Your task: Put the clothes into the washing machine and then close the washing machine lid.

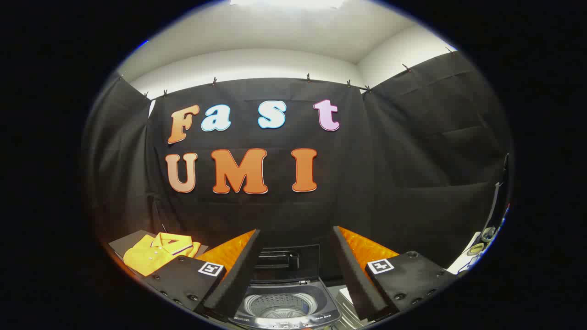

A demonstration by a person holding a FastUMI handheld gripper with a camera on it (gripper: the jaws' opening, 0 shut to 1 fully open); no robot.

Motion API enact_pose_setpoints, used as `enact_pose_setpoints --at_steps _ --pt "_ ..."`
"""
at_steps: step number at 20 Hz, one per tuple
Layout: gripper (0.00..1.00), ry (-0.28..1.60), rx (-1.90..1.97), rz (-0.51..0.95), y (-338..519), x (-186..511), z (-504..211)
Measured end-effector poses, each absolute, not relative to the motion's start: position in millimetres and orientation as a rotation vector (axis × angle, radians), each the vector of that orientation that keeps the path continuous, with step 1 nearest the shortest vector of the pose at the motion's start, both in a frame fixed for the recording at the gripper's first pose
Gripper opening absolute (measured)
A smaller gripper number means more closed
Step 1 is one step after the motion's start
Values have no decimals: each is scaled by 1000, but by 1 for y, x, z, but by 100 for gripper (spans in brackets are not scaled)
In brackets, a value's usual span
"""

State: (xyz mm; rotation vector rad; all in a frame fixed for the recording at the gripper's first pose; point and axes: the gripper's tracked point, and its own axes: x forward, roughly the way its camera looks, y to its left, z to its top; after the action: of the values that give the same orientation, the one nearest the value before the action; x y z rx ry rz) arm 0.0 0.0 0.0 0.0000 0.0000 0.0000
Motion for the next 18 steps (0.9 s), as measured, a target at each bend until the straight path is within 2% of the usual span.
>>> enact_pose_setpoints --at_steps 18 --pt "98 13 7 5 18 10 -3"
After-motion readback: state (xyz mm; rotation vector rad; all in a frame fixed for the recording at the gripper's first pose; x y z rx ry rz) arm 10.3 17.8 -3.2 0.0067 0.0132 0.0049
